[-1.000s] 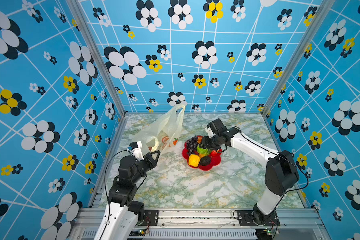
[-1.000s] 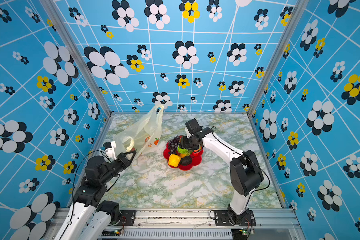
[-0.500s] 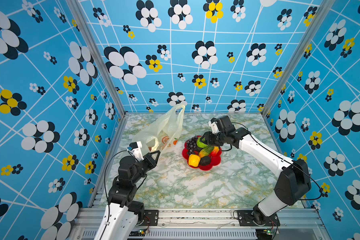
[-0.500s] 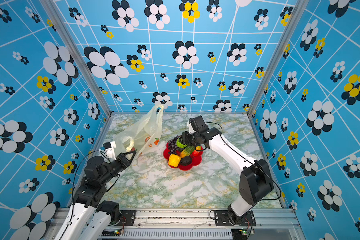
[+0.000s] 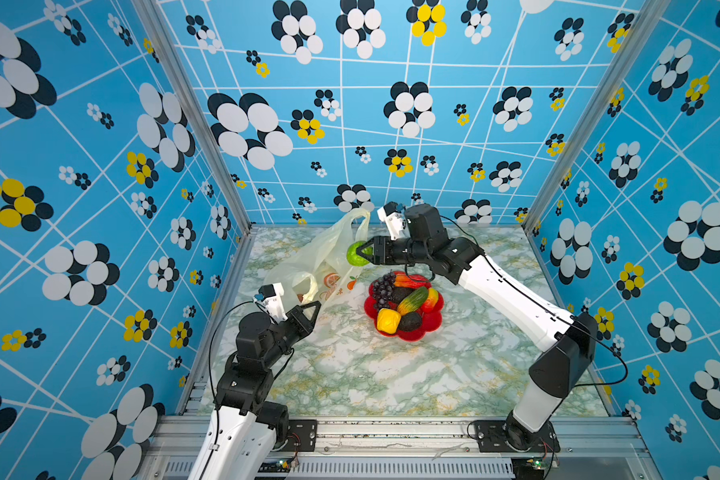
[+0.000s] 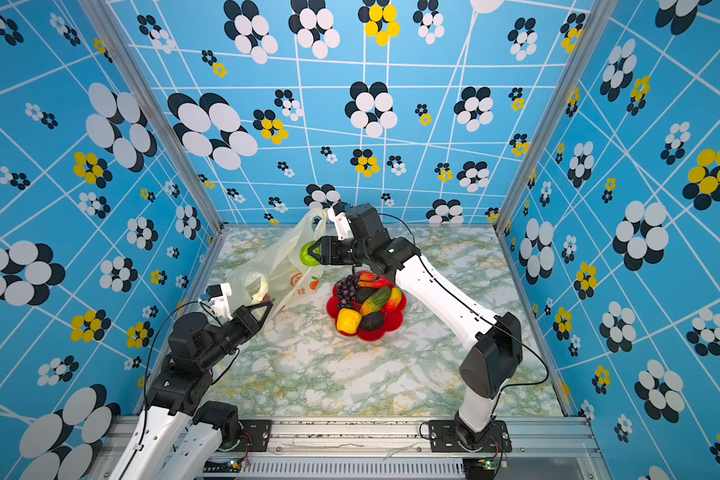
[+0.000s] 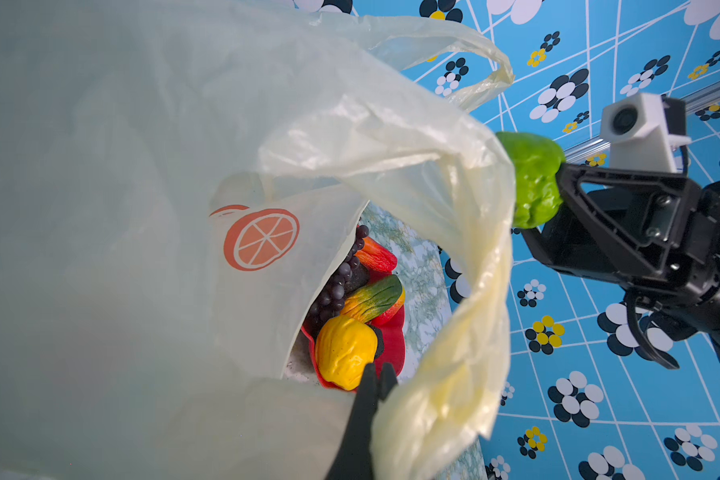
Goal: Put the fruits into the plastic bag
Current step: 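Lift the lime with the right gripper and carry it over the bag mouth, then open the right gripper to drop the lime into the bag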
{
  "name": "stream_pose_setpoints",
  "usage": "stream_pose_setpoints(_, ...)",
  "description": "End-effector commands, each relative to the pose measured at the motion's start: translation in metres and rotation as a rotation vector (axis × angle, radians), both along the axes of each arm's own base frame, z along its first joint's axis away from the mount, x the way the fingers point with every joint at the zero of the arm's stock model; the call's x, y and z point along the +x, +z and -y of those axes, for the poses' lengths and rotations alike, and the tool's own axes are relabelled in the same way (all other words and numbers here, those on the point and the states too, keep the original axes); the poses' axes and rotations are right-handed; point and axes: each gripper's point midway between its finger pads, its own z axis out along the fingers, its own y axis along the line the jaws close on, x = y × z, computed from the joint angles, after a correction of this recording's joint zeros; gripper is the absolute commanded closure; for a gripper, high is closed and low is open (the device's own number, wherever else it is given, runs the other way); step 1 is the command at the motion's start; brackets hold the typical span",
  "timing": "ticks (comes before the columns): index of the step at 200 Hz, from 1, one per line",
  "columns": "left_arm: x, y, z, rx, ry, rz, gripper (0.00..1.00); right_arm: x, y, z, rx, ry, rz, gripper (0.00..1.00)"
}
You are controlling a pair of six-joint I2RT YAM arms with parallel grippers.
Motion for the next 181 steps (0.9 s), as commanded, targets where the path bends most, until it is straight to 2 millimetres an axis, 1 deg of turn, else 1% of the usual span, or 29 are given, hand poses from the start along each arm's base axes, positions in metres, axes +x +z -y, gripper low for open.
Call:
stream_pose_setpoints(1,-0.001,0.007,0.001,-0.019,-0.009,0.036,1.00,0.001,-0.018,-0.029,-0.048,0.063,-0.010,0.65)
stream_pose_setpoints(15,-0.001,0.009,0.001,-0.018,-0.008,0.042,1.00,0.004,-0.023,-0.047,-0.072,0.087,-0.009,0.65)
stream_pose_setpoints(33,-0.001,0.011,0.001,-0.016,-0.009,0.047,1.00,0.008,-0.042,-0.063,-0.119,0.100,-0.037,0.65)
stream_pose_setpoints(43,-0.001,0.013,0.001,-0.013,-0.009,0.051,1.00,0.010,-0.049,-0.069,-0.139,0.104,-0.043,0.65)
stream_pose_setpoints(48,-0.001,0.013,0.000,-0.011,-0.008,0.054,1.00,0.011,-0.054,-0.071,-0.153,0.102,-0.048,0.65)
stream_pose_setpoints(51,-0.001,0.014,0.000,-0.010,-0.008,0.055,1.00,0.010,-0.050,-0.071,-0.154,0.100,-0.043,0.65)
stream_pose_setpoints(53,-0.001,0.014,0.000,-0.010,-0.008,0.055,1.00,0.013,-0.062,-0.073,-0.171,0.100,-0.057,0.65)
stream_pose_setpoints(56,-0.001,0.014,0.000,-0.009,-0.007,0.056,1.00,0.014,-0.068,-0.075,-0.185,0.099,-0.066,0.65)
stream_pose_setpoints(71,0.000,0.016,0.000,-0.006,-0.004,0.062,1.00,0.016,-0.084,-0.077,-0.220,0.098,-0.092,0.64)
stream_pose_setpoints(91,0.000,0.017,-0.001,-0.007,-0.003,0.065,1.00,0.015,-0.099,-0.078,-0.242,0.102,-0.123,0.63)
stream_pose_setpoints(104,0.001,0.016,-0.001,-0.007,-0.002,0.064,1.00,0.014,-0.106,-0.079,-0.249,0.109,-0.135,0.60)
stream_pose_setpoints(113,0.001,0.016,-0.001,-0.009,-0.002,0.062,1.00,0.014,-0.109,-0.080,-0.251,0.112,-0.143,0.55)
stream_pose_setpoints(127,0.002,0.016,0.000,-0.011,-0.004,0.060,1.00,0.013,-0.112,-0.082,-0.247,0.118,-0.151,0.45)
stream_pose_setpoints(134,0.002,0.017,0.000,-0.012,-0.006,0.063,1.00,0.013,-0.111,-0.083,-0.242,0.123,-0.153,0.39)
stream_pose_setpoints(136,0.002,0.017,0.000,-0.013,-0.006,0.063,1.00,0.012,-0.111,-0.083,-0.241,0.126,-0.154,0.35)
stream_pose_setpoints(138,0.002,0.017,0.000,-0.012,-0.005,0.062,1.00,0.012,-0.110,-0.083,-0.238,0.128,-0.153,0.27)
stream_pose_setpoints(139,0.002,0.017,0.000,-0.012,-0.005,0.063,1.00,0.012,-0.110,-0.084,-0.237,0.129,-0.154,0.21)
stream_pose_setpoints(140,0.002,0.017,0.000,-0.012,-0.006,0.062,1.00,0.012,-0.109,-0.084,-0.235,0.130,-0.154,0.12)
stream_pose_setpoints(141,0.002,0.017,0.000,-0.013,-0.006,0.062,1.00,0.012,-0.109,-0.084,-0.234,0.131,-0.154,0.06)
stream_pose_setpoints(142,0.002,0.017,0.000,-0.012,-0.007,0.062,1.00,0.012,-0.109,-0.084,-0.233,0.132,-0.154,0.03)
stream_pose_setpoints(144,0.002,0.017,0.000,-0.012,-0.006,0.063,1.00,0.011,-0.109,-0.085,-0.231,0.135,-0.154,0.01)
stream_pose_setpoints(161,0.001,0.017,0.000,-0.012,-0.004,0.060,1.00,0.008,-0.099,-0.085,-0.213,0.154,-0.140,0.01)
stream_pose_setpoints(173,0.000,0.017,-0.001,-0.011,-0.002,0.061,1.00,0.005,-0.086,-0.083,-0.202,0.167,-0.111,0.01)
stream_pose_setpoints(181,0.000,0.016,-0.001,-0.009,0.000,0.056,1.00,0.003,-0.074,-0.081,-0.188,0.172,-0.084,0.01)
